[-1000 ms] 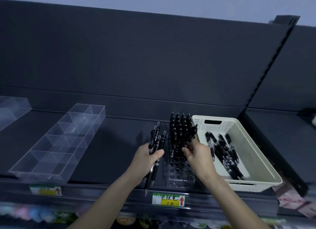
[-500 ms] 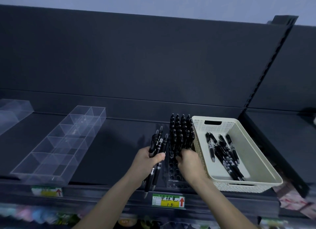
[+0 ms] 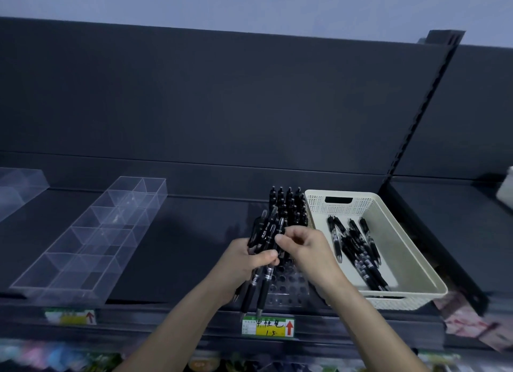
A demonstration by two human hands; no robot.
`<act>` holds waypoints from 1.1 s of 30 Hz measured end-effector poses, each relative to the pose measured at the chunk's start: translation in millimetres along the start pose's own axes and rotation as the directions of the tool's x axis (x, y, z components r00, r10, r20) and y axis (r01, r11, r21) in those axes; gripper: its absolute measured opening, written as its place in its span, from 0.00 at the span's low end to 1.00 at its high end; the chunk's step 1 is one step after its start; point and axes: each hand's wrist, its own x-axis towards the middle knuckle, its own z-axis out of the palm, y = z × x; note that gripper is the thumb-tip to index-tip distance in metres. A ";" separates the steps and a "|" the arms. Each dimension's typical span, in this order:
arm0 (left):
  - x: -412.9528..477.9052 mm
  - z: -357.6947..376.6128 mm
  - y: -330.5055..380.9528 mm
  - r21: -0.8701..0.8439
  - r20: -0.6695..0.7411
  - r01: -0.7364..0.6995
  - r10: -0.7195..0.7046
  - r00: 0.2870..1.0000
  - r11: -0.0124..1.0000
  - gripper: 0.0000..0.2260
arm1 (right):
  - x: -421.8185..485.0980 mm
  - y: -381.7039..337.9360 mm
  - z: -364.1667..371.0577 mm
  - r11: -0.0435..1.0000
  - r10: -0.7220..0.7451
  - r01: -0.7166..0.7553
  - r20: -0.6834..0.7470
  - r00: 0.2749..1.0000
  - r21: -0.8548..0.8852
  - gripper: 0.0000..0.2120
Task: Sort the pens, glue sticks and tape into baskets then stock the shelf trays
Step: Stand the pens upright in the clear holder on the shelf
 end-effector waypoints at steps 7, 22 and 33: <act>1.9 -15.0 -6.1 0.069 -0.111 0.069 -0.061 0.992 0.995 0.11 | 2.5 -3.0 -33.6 0.998 -0.056 0.055 -0.282 0.958 -0.015 0.07; 2.3 -17.8 -18.3 -0.056 -0.039 0.080 -0.082 0.996 0.995 0.06 | 9.3 30.7 -2.1 0.845 -0.170 0.045 -0.187 0.968 -0.533 0.09; -1.6 -15.9 -18.0 -0.137 -0.037 0.043 -0.048 0.998 0.990 0.06 | 14.1 37.5 2.1 0.804 -0.134 -0.018 -0.210 0.968 -0.595 0.10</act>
